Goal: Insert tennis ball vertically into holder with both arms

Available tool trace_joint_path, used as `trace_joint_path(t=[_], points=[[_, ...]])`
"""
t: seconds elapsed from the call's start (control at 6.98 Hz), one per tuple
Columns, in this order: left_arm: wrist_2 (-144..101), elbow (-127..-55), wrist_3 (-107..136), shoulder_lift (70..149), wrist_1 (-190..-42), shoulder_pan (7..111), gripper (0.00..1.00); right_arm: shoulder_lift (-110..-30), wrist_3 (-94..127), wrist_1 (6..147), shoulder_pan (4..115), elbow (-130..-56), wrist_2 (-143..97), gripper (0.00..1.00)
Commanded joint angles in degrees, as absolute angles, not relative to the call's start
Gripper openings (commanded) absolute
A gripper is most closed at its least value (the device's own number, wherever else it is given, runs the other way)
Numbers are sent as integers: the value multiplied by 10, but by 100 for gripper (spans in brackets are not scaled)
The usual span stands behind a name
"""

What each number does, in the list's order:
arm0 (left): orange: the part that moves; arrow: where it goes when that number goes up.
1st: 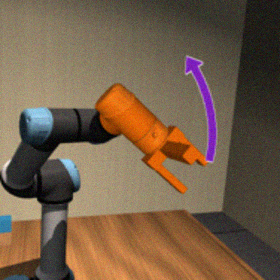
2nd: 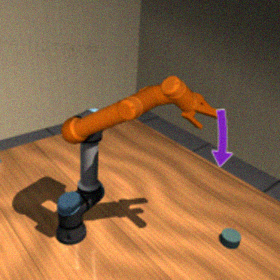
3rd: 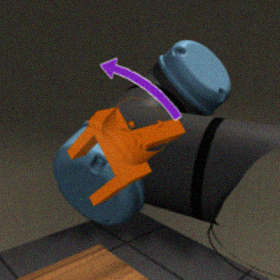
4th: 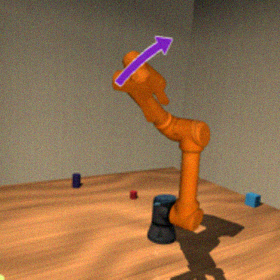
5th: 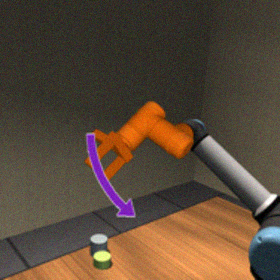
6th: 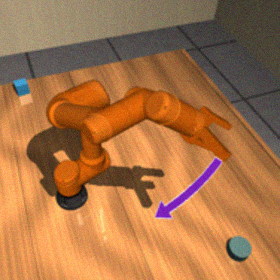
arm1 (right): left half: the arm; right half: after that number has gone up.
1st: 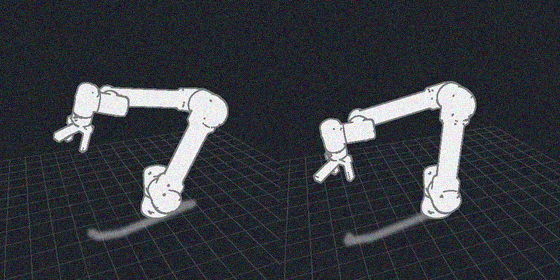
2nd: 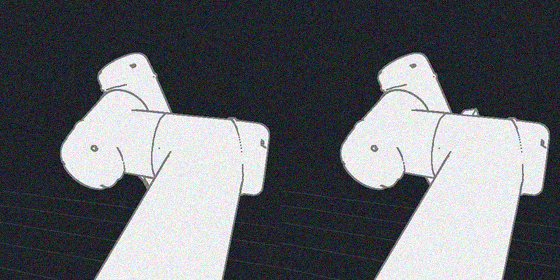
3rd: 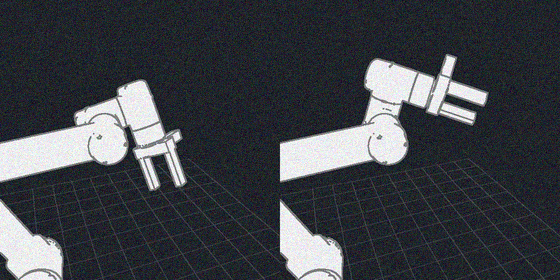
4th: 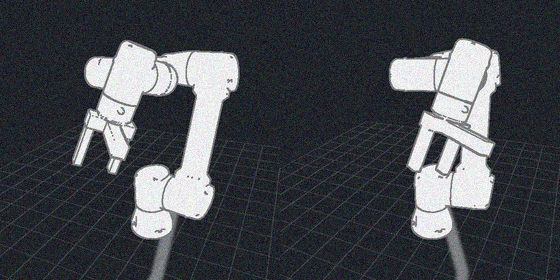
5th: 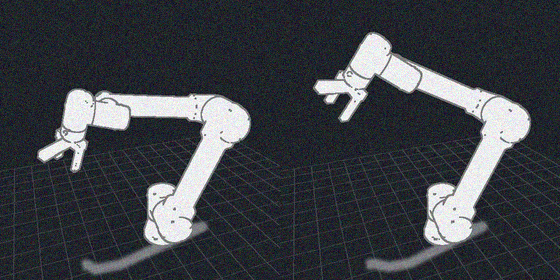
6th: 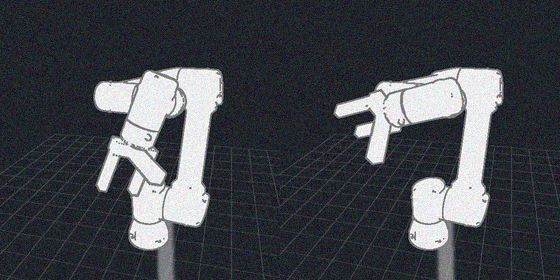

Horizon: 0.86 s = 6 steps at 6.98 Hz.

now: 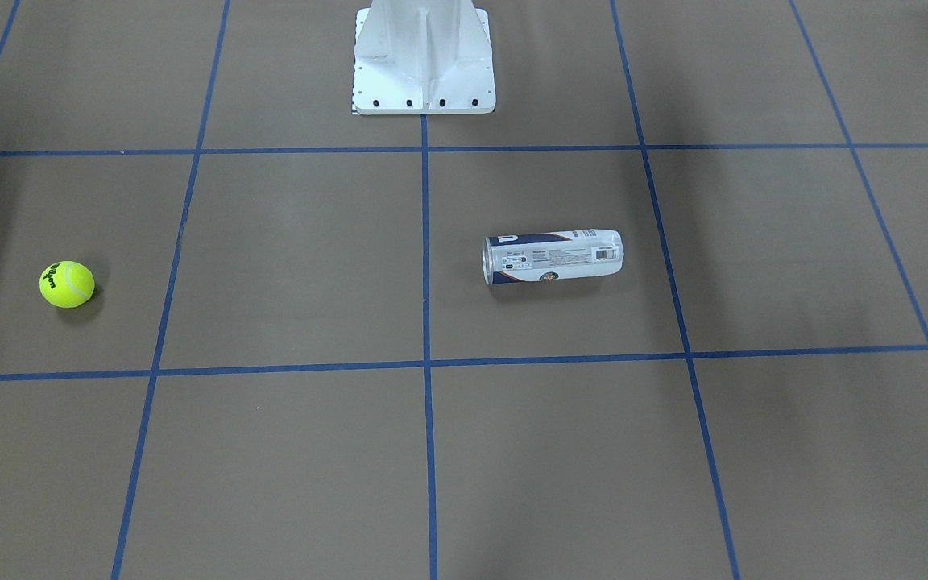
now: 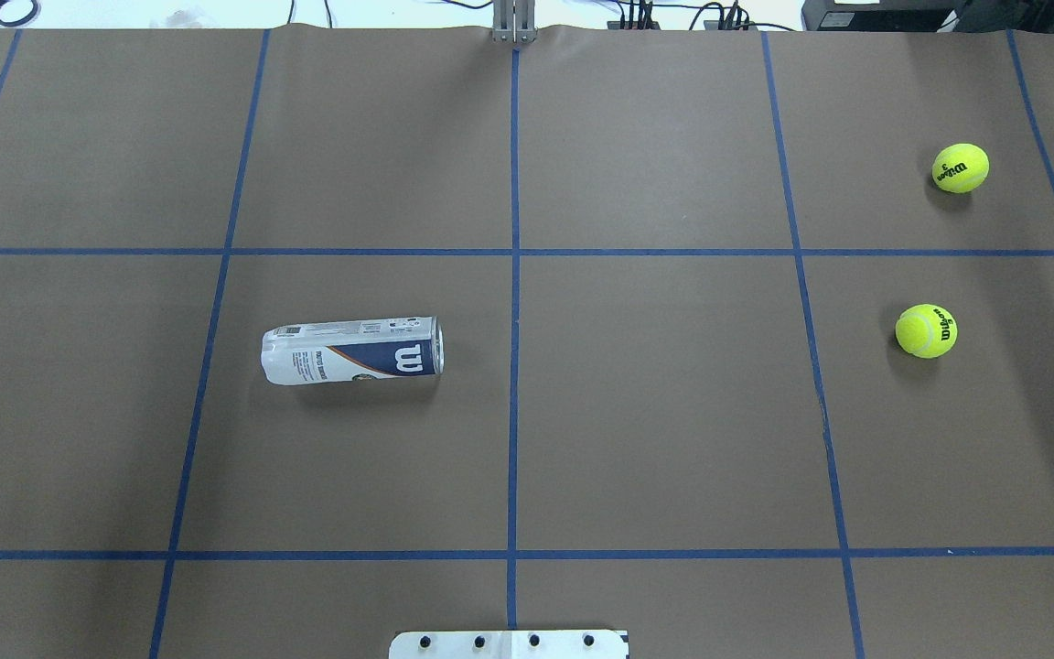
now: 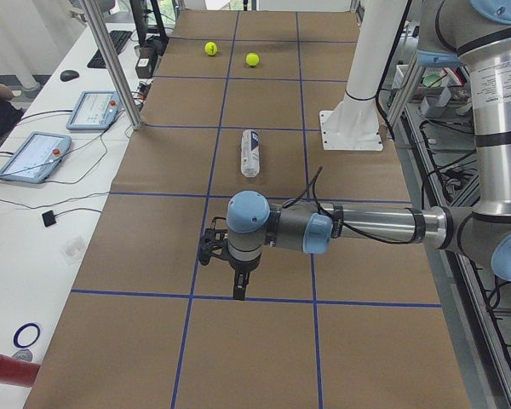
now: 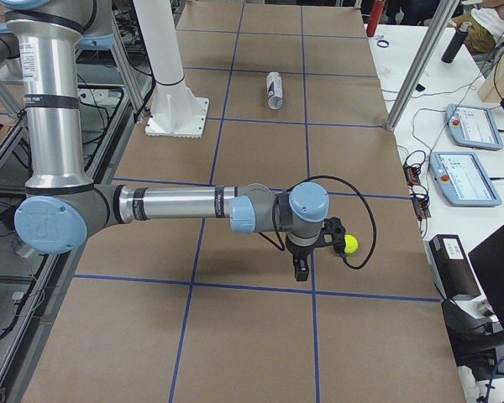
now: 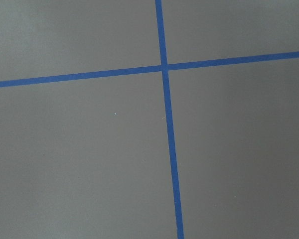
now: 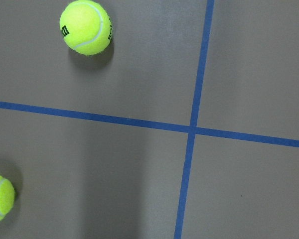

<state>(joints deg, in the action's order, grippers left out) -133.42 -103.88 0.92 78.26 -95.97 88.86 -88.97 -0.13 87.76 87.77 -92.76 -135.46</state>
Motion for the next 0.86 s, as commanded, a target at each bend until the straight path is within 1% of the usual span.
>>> trace_joint_path(t=[0.0, 0.72], points=[[-1334, -1039, 6, 784, -960, 889, 99, -904, -1, 880, 885, -942, -1354, 100], [-1336, -1042, 6, 789, -956, 889, 99, -916, -1, 875, 886, -942, -1359, 100]])
